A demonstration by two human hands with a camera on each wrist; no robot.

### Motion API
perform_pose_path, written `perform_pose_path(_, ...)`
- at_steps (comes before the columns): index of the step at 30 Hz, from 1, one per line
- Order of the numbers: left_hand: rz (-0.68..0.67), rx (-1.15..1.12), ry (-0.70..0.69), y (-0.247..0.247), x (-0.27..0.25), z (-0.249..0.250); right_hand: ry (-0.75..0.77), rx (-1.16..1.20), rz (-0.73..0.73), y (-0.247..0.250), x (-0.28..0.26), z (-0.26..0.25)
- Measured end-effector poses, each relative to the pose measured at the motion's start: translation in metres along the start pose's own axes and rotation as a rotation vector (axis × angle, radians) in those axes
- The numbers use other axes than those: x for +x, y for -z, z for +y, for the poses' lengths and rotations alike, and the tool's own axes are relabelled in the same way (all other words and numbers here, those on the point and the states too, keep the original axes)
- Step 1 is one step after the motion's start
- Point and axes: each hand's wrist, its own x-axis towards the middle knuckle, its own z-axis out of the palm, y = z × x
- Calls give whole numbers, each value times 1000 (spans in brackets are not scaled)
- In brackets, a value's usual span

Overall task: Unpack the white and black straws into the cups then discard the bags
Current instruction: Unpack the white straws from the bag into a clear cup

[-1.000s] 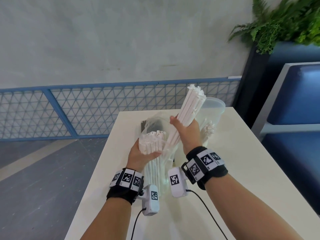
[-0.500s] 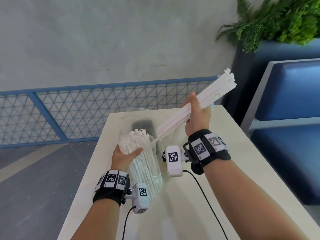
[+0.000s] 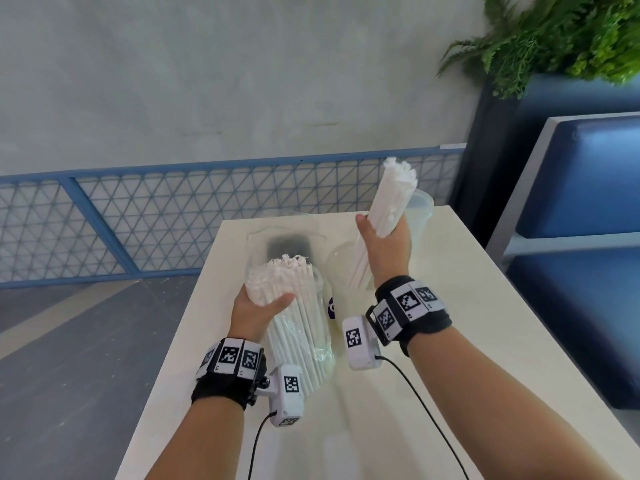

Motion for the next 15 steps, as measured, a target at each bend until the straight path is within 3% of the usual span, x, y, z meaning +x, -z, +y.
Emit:
perform_pose_path(8,-37,-85,-4,0,5,-9,95,-194,-31,7,-5,14)
perform_pose_path(11,-46,-112,-5,0,5,-9,227,-506,70,13,-6,20)
perform_pose_path(13,-54,-114,-7,0,6,-12,171,-603,86,17,-3,27)
perform_pose_path(15,-65,-111,-19,0,6,-13,18,-503,-7,21,1,31)
